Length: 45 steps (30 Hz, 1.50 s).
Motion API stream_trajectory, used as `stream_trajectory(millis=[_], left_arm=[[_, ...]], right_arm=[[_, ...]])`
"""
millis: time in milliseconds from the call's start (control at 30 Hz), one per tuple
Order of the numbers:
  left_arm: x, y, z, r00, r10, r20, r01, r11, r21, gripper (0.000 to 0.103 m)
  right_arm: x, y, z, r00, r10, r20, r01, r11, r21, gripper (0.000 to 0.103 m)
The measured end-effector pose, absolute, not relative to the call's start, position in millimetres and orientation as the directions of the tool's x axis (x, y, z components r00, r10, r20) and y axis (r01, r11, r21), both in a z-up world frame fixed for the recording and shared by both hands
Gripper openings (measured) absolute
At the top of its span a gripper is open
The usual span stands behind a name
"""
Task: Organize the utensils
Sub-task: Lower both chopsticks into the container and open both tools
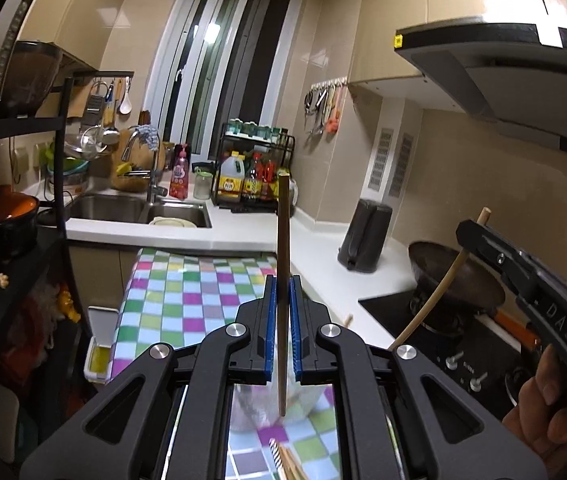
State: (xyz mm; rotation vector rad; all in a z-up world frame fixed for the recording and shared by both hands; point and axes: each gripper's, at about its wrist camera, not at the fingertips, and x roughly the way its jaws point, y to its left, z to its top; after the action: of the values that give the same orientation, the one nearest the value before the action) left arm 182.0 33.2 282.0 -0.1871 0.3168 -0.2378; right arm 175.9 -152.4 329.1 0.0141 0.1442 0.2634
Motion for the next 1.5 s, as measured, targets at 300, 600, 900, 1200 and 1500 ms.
stream_trajectory(millis=[300,600,900,1200,1500], left_arm=[[257,27,255,0.903,-0.247,-0.351,0.186,0.962,-0.199,0.007],[296,14,193,0.827,-0.287,-0.484,0.216,0.956,-0.197,0.007],[303,6,165,0.791,-0.294,-0.537,0.221,0.955,-0.199,0.007],[286,12,182,0.816,-0.275,-0.508,0.204,0.96,-0.193,0.025],[209,23,224,0.885,-0.234,-0.403,0.189,0.971,-0.149,0.025]], right_arm=[[252,-143,289,0.947,0.246,-0.206,-0.239,0.969,0.056,0.006],[287,-133,230,0.911,0.261,-0.319,-0.256,0.965,0.057,0.006],[297,-131,204,0.89,0.265,-0.371,-0.26,0.963,0.065,0.006],[282,-134,216,0.899,0.237,-0.368,-0.234,0.971,0.053,0.01],[206,-139,253,0.931,0.237,-0.278,-0.245,0.969,0.004,0.015]])
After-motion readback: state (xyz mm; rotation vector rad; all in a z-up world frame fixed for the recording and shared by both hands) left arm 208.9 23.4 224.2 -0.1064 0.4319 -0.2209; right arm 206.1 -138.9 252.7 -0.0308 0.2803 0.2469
